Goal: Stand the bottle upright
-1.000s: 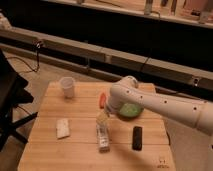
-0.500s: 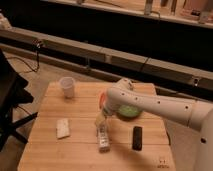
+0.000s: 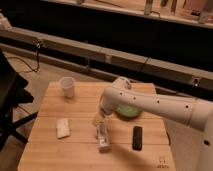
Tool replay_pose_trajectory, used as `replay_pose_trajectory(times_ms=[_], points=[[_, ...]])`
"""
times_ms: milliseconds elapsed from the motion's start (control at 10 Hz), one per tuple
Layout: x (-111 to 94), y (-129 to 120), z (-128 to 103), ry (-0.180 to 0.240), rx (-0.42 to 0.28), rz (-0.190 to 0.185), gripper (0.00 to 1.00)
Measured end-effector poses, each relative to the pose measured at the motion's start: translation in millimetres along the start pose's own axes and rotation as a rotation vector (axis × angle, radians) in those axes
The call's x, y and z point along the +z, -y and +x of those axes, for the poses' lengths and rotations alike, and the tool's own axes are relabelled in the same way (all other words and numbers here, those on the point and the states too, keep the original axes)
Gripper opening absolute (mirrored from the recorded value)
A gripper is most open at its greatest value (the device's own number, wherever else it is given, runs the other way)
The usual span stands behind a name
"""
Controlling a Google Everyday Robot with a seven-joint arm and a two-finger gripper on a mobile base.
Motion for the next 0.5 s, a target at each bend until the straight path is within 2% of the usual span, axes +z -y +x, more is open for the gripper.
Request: replay_pose_trajectory(times_ms=[500], points=[[14.1,2.3,-9.6,-0.001,0.064,-0.022,0.80]])
